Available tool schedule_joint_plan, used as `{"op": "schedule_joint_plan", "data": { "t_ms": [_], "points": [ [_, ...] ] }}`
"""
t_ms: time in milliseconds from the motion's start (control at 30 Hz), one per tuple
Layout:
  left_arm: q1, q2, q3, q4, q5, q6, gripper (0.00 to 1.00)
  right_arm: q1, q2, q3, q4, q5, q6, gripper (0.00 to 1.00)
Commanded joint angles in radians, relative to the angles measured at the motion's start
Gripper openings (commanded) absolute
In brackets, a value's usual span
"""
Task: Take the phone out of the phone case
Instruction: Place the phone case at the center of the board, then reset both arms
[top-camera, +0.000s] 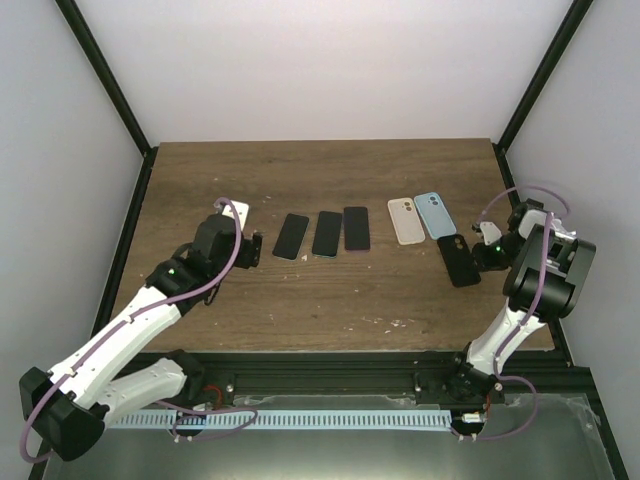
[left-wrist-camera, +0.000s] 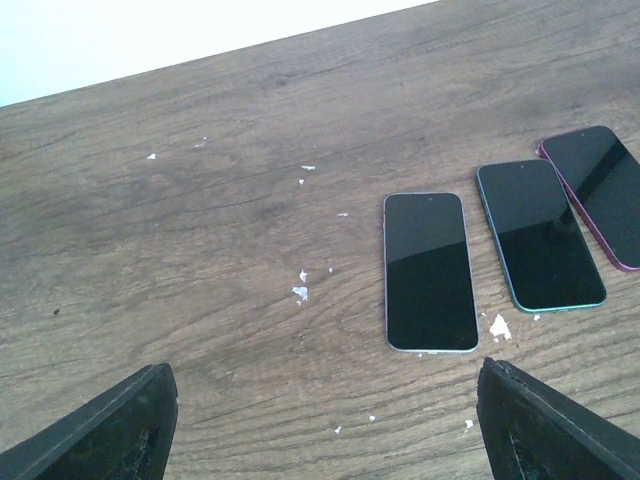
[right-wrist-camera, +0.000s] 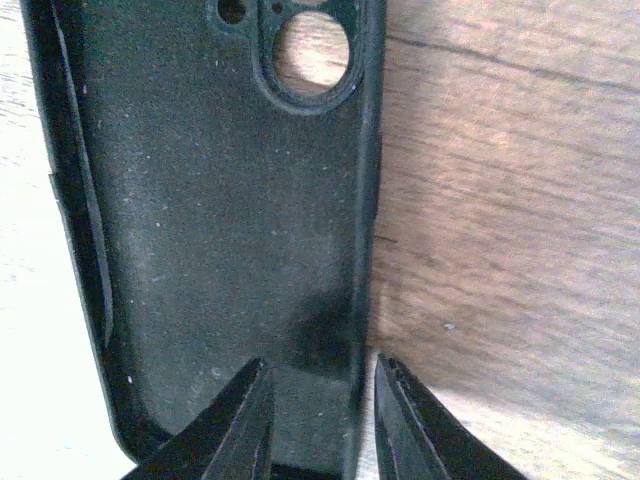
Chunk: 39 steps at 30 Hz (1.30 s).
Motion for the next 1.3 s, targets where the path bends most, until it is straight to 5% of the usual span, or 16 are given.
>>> {"op": "schedule_joint_plan", "data": {
  "t_ms": [0, 267, 733, 867, 933, 1067, 1267],
  "points": [
    [-0.004, 0.006, -0.006, 0.009, 0.004, 0.011, 0.83, -0.001, -0.010, 0.000, 0.058, 0.037, -0.011, 0.30],
    [-0.005, 0.006, -0.004, 0.008, 0.004, 0.011, 0.83, 0.000, -0.159, 0.016, 0.027, 0.014, -0.026, 0.35],
    [0.000, -0.017, 0.003, 0.009, -0.092, -0.031, 1.00, 0.092, -0.540, 0.180, -0.109, -0.464, -0.013, 0.39],
    [0.002, -0.046, -0.006, 0.025, -0.089, -0.031, 1.00, 0.122, -0.654, 0.124, 0.093, -0.548, 0.147, 0.59],
    [0.003, -0.059, -0.014, 0.037, -0.099, -0.031, 1.00, 0.126, -0.722, 0.064, 0.280, -0.554, 0.292, 0.96],
    [0.003, -0.073, -0.017, 0.044, -0.156, -0.053, 1.00, 0.145, -0.764, -0.019, 0.502, -0.557, 0.533, 1.00],
    [0.002, -0.103, -0.019, 0.049, -0.164, -0.049, 1.00, 0.181, -0.709, -0.119, 0.602, -0.505, 0.577, 1.00]
  ]
}}
